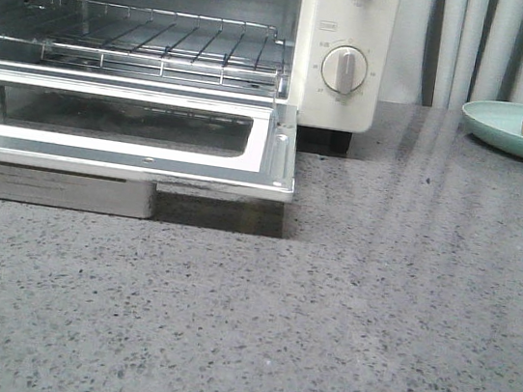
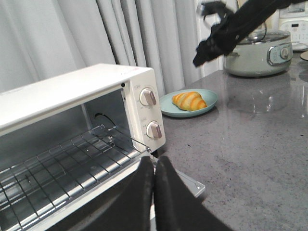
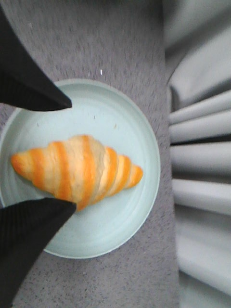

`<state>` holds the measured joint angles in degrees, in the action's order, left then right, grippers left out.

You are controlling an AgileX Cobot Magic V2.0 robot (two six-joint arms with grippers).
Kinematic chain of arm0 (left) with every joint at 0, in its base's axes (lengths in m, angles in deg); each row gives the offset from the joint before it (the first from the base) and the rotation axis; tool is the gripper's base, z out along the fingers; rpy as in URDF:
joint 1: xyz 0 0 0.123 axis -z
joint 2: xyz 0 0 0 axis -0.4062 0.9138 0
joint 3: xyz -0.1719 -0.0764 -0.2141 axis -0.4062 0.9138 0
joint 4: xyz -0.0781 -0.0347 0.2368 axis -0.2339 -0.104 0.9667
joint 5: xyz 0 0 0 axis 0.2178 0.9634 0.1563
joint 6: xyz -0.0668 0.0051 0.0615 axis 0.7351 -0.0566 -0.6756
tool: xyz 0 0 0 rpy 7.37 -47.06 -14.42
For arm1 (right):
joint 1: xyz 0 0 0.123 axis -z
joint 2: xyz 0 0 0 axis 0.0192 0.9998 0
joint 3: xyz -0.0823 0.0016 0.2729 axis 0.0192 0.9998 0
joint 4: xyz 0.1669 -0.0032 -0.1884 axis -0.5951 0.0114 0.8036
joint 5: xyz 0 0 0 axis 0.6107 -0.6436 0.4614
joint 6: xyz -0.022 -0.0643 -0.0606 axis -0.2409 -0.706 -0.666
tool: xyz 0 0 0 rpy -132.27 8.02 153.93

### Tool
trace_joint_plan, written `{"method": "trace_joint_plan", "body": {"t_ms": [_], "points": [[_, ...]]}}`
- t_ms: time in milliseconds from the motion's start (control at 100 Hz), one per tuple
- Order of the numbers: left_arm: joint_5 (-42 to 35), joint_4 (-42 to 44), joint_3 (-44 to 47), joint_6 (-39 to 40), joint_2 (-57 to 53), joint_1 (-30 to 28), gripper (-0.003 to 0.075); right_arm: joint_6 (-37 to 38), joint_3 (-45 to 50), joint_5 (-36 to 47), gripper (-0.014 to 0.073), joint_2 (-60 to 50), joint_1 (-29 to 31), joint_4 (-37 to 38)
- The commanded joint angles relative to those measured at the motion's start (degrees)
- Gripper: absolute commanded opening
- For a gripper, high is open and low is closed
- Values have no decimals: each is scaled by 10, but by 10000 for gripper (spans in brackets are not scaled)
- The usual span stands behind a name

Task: Put bread in oven
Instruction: 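Move the right gripper over the croissant on the blue plate, then grasp the croissant with the right gripper and lift it off the plate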

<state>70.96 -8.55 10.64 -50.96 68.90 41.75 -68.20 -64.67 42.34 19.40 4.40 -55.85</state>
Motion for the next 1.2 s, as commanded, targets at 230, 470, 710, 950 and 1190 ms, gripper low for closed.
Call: {"method": "trace_joint_plan", "body": {"t_ms": [230, 470, 710, 950, 1190], "points": [[21, -17, -15, 4, 1, 4, -22, -1, -21, 69, 380, 101, 12, -7], [30, -17, -15, 20, 1, 4, -22, -1, -21, 52, 307, 143, 12, -30], [38, -17, -15, 22, 1, 4, -22, -1, -28, 7, -69, 140, 12, -55], [39, -17, -15, 22, 1, 4, -22, -1, -81, 89, -69, 56, -5, -54], [39, -17, -15, 22, 1, 4, -22, -15, -168, 109, -69, -35, -124, -47]]}}
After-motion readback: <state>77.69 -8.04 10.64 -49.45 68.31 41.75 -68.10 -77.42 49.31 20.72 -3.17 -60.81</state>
